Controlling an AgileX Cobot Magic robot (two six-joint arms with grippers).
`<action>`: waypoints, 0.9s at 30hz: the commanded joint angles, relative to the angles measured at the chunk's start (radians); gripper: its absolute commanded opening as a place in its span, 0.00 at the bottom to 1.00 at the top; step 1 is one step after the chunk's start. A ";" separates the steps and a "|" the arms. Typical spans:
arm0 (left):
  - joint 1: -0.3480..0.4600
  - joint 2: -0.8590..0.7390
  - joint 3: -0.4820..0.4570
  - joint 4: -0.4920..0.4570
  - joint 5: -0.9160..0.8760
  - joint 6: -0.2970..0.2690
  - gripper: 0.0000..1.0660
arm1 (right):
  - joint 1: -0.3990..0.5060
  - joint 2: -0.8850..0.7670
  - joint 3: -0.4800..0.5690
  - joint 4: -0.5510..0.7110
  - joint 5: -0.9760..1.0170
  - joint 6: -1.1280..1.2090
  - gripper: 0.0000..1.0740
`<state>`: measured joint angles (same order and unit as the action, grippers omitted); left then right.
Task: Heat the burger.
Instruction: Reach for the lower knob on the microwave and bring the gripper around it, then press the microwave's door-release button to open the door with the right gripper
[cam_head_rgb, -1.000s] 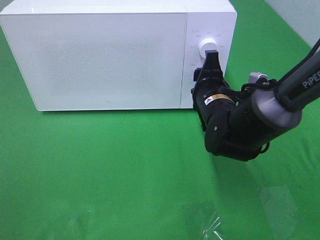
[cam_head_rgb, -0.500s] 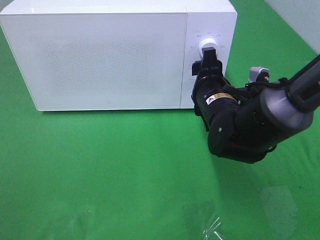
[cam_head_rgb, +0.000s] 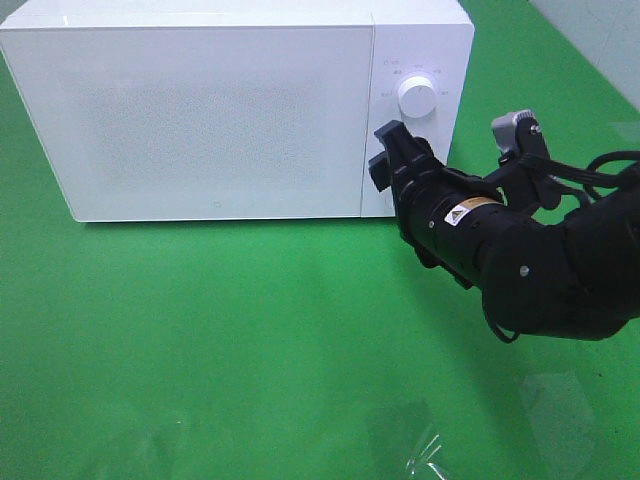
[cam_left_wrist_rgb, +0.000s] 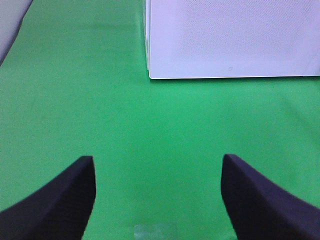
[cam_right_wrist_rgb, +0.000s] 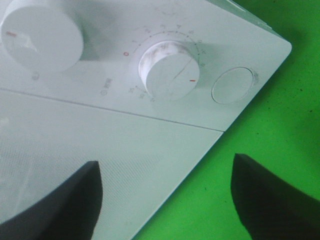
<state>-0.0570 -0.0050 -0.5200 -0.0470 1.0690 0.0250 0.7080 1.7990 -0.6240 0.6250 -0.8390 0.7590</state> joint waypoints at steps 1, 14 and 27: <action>0.002 -0.016 0.002 -0.009 0.002 -0.001 0.61 | -0.003 -0.061 0.019 -0.017 0.072 -0.237 0.64; 0.002 -0.016 0.002 -0.009 0.002 -0.001 0.61 | -0.167 -0.254 0.021 -0.275 0.443 -0.668 0.64; 0.002 -0.016 0.002 -0.009 0.002 -0.001 0.61 | -0.221 -0.518 0.021 -0.590 0.984 -0.668 0.64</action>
<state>-0.0570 -0.0050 -0.5200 -0.0470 1.0690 0.0250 0.4920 1.3190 -0.6010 0.0630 0.0600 0.1020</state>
